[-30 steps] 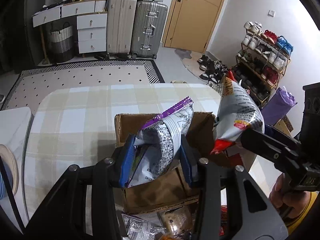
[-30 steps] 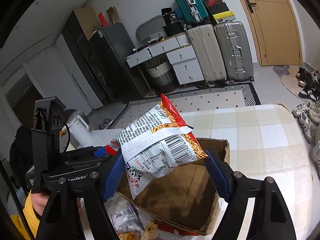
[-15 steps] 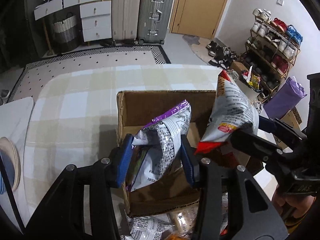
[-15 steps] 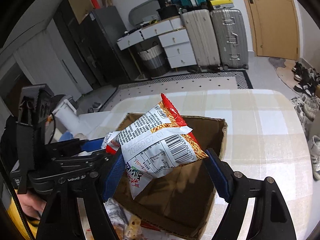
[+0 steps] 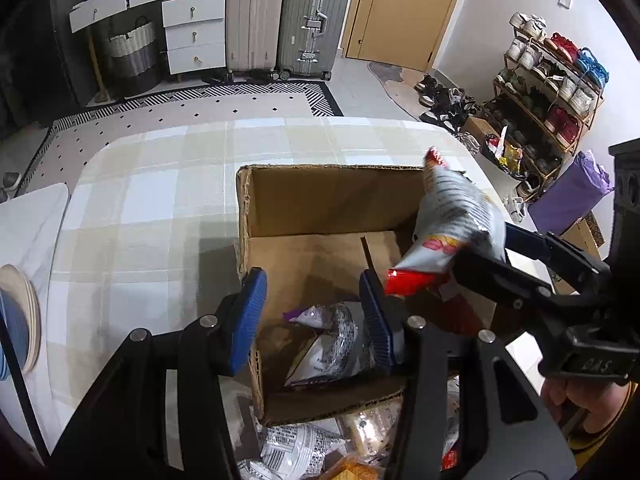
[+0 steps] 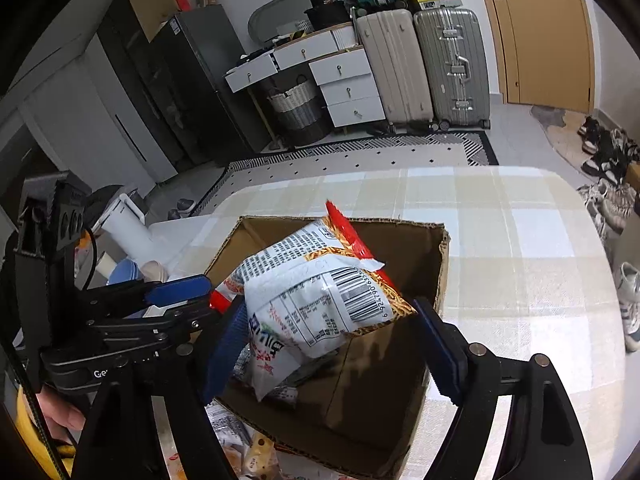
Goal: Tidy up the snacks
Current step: 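Open both tools to drop the bags into the box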
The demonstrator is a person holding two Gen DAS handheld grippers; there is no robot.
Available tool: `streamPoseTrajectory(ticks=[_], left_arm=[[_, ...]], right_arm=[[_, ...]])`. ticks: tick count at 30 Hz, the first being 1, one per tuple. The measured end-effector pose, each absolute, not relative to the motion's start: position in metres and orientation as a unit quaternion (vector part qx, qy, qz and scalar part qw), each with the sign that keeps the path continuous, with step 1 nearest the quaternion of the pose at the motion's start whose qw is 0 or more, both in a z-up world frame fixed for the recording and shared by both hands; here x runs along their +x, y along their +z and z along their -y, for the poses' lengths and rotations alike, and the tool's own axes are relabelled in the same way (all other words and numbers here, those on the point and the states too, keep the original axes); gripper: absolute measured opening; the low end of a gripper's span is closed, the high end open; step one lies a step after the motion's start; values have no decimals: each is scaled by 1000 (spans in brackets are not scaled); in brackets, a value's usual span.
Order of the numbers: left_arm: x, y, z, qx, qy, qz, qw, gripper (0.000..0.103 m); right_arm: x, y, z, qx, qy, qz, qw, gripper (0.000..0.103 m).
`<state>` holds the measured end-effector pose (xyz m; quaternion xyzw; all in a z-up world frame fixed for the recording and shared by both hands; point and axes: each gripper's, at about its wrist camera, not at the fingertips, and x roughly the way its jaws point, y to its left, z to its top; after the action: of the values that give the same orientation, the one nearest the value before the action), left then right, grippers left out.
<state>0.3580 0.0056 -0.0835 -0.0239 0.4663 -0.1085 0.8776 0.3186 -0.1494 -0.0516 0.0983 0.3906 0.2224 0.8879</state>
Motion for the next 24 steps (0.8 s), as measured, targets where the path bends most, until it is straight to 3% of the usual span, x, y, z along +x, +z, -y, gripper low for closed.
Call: streamPoseTrajectory(ticks=[4,11,19,24], left_arm=[[351,-82,-4,-16,-103,-468,878,46],[335,-67,-3,-20,-102,-458,883,63],[290,-29,2,-14,-107,-428,897,64],[248,3,9,1,-98,-394,914,69]], right_arm=[[314,-46,148,87,212,-386,894,84],[293,-29,160,93,211,-362,903,84],[251,17,174,96,210,-316,920,84],[209,49,177,92,216,-279,931,85]])
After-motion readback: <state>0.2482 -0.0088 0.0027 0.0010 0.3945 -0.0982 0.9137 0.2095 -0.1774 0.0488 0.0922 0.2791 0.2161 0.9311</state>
